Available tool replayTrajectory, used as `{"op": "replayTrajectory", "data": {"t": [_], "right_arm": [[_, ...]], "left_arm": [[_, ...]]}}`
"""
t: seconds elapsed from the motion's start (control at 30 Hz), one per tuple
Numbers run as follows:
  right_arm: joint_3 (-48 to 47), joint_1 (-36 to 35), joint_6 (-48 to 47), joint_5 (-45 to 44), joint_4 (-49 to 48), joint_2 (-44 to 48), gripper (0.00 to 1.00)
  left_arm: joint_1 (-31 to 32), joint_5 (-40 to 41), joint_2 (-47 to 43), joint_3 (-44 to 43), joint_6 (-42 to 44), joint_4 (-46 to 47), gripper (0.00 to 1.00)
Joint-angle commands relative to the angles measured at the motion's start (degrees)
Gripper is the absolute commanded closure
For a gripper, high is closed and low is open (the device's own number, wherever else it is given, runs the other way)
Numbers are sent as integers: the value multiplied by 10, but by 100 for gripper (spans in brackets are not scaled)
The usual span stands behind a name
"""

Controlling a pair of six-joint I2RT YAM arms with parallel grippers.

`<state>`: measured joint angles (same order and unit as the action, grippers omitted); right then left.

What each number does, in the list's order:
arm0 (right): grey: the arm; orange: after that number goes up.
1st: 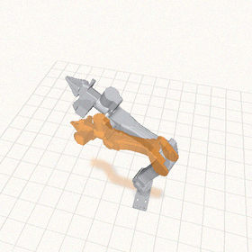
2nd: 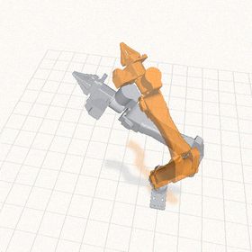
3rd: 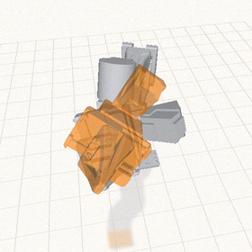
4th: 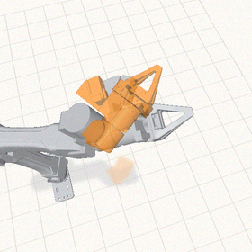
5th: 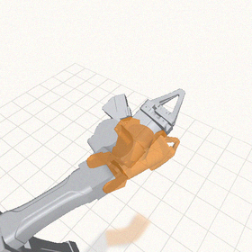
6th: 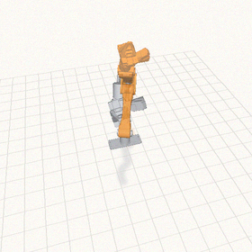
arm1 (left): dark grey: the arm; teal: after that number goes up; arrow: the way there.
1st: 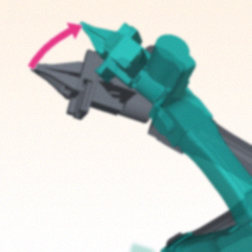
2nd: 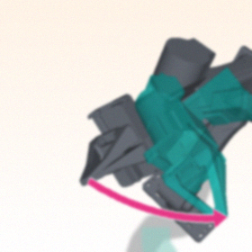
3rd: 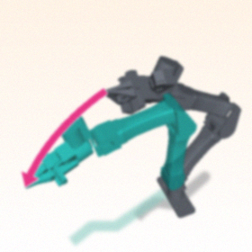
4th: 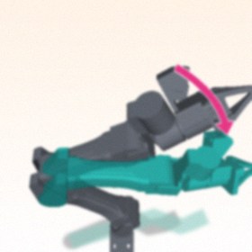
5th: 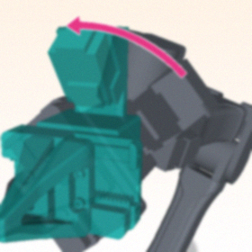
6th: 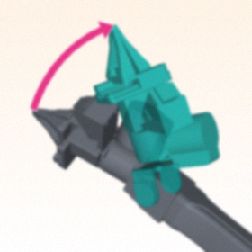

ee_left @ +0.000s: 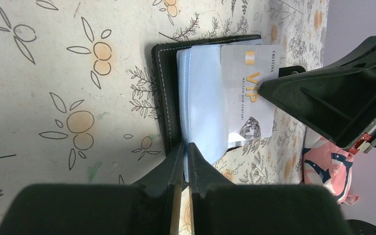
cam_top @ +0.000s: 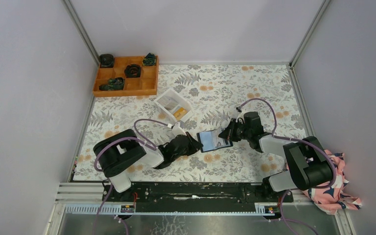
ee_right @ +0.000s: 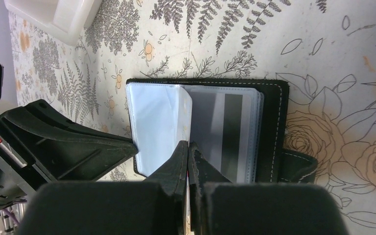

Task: Put the credit cards into the card holder
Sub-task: Insert the credit card into the card holder.

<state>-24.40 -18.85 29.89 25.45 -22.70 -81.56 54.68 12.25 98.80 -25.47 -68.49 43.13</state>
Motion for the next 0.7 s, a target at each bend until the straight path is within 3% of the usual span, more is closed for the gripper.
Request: {"op": "replayTrajectory", "data": {"t": [0.0, 0.67], "right_arm": [[23, -8, -1, 31, 14, -21, 100], [39, -9, 13, 39, 12, -3, 100]], "left_arm": [[2, 33, -2, -16, 19, -53, 87], [2, 76, -14, -40, 35, -148, 88]]}}
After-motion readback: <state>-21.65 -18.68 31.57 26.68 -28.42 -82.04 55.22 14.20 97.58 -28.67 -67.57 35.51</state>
